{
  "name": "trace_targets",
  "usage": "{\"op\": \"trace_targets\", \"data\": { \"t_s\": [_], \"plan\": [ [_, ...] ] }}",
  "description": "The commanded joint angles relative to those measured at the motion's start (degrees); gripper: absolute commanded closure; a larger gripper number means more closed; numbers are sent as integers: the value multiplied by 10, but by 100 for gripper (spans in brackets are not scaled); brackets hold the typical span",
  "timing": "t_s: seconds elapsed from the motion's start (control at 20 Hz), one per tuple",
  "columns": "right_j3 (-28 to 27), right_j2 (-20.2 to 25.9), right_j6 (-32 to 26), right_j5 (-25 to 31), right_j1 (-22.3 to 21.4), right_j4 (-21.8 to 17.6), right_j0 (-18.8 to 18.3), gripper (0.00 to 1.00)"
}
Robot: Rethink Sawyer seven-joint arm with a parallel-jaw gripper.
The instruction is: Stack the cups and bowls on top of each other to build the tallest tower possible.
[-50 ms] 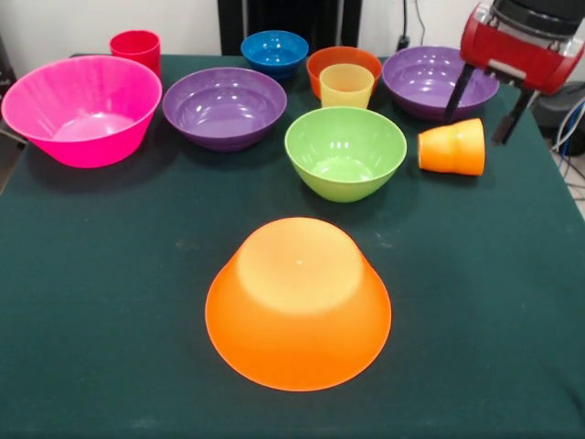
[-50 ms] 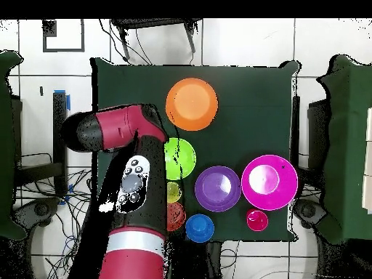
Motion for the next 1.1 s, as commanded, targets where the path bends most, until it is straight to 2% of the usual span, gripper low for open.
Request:
{"op": "trace_targets", "data": {
  "t_s": [0.05, 0.35, 0.65, 0.95, 1.1],
  "plan": [
    [149, 24, 120, -48, -24, 45, 26, 0],
    [209, 16, 108, -100, -36, 45, 44, 0],
    [234, -16, 89, -126, -26, 18, 59, 0],
    [263, -51, 53, -127, -45, -3, 56, 0],
    [275, -52, 28, -136, -49, -10, 37, 0]
  ]
}}
